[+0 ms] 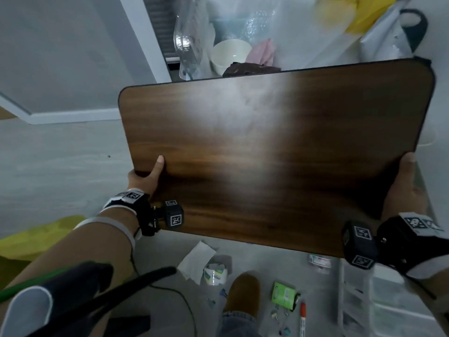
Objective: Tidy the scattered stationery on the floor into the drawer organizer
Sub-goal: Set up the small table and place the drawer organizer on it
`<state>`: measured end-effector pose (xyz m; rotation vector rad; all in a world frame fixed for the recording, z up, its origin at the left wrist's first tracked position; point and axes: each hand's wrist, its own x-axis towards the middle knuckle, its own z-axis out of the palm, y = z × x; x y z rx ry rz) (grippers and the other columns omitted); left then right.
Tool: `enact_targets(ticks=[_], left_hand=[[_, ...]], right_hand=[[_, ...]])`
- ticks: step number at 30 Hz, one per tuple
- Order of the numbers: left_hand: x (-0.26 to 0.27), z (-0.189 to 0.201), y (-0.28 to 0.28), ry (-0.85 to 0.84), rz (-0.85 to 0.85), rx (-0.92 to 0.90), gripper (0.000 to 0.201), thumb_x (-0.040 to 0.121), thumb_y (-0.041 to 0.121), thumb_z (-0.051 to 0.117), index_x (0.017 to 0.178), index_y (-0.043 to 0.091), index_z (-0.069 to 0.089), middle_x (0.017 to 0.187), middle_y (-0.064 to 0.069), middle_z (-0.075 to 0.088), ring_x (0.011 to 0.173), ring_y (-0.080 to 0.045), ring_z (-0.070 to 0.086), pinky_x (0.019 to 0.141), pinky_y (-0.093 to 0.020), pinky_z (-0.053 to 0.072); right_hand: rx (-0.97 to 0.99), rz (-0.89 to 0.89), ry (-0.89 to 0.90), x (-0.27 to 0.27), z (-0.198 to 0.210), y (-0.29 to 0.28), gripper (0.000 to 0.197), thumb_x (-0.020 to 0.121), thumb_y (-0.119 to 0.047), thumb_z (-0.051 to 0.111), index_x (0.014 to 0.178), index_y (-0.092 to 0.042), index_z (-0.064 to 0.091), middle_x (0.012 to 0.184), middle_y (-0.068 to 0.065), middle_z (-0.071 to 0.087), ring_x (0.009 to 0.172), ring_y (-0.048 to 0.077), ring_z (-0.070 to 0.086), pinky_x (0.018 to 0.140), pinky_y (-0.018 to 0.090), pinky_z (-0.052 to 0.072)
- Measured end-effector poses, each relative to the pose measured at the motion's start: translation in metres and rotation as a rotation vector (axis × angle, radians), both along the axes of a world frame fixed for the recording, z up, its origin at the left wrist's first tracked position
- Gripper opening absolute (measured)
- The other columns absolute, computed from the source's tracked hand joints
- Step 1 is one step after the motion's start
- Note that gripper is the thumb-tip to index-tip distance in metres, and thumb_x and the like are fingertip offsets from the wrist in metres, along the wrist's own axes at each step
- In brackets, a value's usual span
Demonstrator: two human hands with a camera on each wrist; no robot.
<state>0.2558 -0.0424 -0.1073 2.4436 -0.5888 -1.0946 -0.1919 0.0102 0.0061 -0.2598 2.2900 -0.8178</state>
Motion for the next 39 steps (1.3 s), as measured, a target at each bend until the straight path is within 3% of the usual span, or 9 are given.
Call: enact_targets(ticks=[4,9,12,15,20,26,32,35,39], left_hand=[[0.004,0.000,0.007,-0.042,-0.012,-0.019,0.114,0.048,0.086,0.066,0.132,0.011,0.047,0.128,-0.011,0.060,0.114,-0.037,0.058,0.101,-0.047,0.044],[0.030,0.003,0.030,-0.072,0.012,0.098,0.130,0.032,0.095,0.063,0.128,0.007,0.054,0.119,-0.016,0.066,0.101,-0.039,0.064,0.095,-0.050,0.050],[0.035,0.009,0.024,-0.067,0.003,0.115,0.097,0.051,0.080,0.072,0.112,0.005,0.065,0.104,-0.019,0.071,0.088,-0.038,0.068,0.086,-0.047,0.056],[0.039,0.012,0.006,-0.083,-0.110,0.102,0.057,0.081,0.049,0.072,0.113,0.002,0.068,0.112,-0.023,0.069,0.099,-0.038,0.067,0.083,-0.038,0.050],[0.038,0.001,-0.034,-0.097,-0.219,0.040,0.045,0.083,0.037,0.073,0.120,0.012,0.066,0.118,-0.015,0.068,0.104,-0.036,0.065,0.094,-0.048,0.052],[0.020,-0.016,-0.072,-0.218,-0.491,-0.052,0.059,0.082,0.036,0.072,0.134,0.015,0.055,0.132,-0.010,0.062,0.117,-0.033,0.059,0.103,-0.042,0.046],[0.005,-0.032,-0.065,-0.297,-0.611,0.034,0.088,0.083,0.031,0.073,0.155,0.021,0.022,0.156,-0.014,0.031,0.142,-0.032,0.033,0.117,-0.041,0.030],[-0.009,-0.023,-0.041,-0.352,-0.586,0.118,0.077,0.087,0.026,0.066,0.154,0.026,0.027,0.161,-0.013,0.019,0.146,-0.031,0.026,0.118,-0.036,0.026],[-0.053,0.007,0.008,-0.316,-0.625,0.145,0.066,0.084,0.025,0.060,0.147,0.030,0.040,0.156,-0.011,0.032,0.142,-0.032,0.033,0.114,-0.040,0.033]], right_hand=[[0.066,0.033,0.007,0.003,-0.008,0.002,0.092,0.063,-0.097,0.028,0.119,-0.032,0.063,0.125,0.009,0.062,0.110,0.037,0.059,0.101,0.048,0.042],[0.140,0.125,-0.021,0.006,-0.009,-0.010,0.086,0.085,-0.080,0.027,0.135,-0.016,0.055,0.138,0.019,0.054,0.119,0.037,0.054,0.089,0.039,0.038],[0.191,0.208,-0.051,0.005,-0.024,-0.025,0.079,0.088,-0.075,0.033,0.132,-0.014,0.058,0.135,0.021,0.056,0.117,0.038,0.055,0.095,0.041,0.039],[0.161,0.264,-0.065,0.002,-0.048,-0.045,0.073,0.082,-0.073,0.048,0.128,-0.017,0.061,0.129,0.017,0.061,0.113,0.037,0.059,0.103,0.047,0.043],[0.137,0.386,0.032,-0.032,-0.092,-0.076,0.075,0.067,-0.074,0.054,0.118,-0.020,0.064,0.115,0.014,0.068,0.101,0.037,0.064,0.097,0.053,0.049],[0.098,0.397,-0.024,-0.051,-0.098,-0.109,0.048,0.091,-0.045,0.060,0.132,-0.020,0.058,0.128,0.008,0.062,0.096,0.030,0.059,0.077,0.037,0.050],[0.106,0.436,-0.029,-0.053,-0.120,-0.092,0.048,0.086,-0.036,0.066,0.131,-0.022,0.055,0.130,0.007,0.062,0.111,0.034,0.060,0.098,0.048,0.049],[0.084,0.477,-0.004,-0.051,-0.110,-0.080,0.046,0.086,-0.032,0.065,0.130,-0.018,0.057,0.124,0.008,0.063,0.112,0.032,0.060,0.094,0.040,0.048],[0.071,0.548,-0.048,-0.049,-0.084,-0.051,0.050,0.091,-0.026,0.061,0.139,-0.018,0.049,0.123,0.002,0.057,0.117,0.025,0.054,0.093,0.031,0.040]])
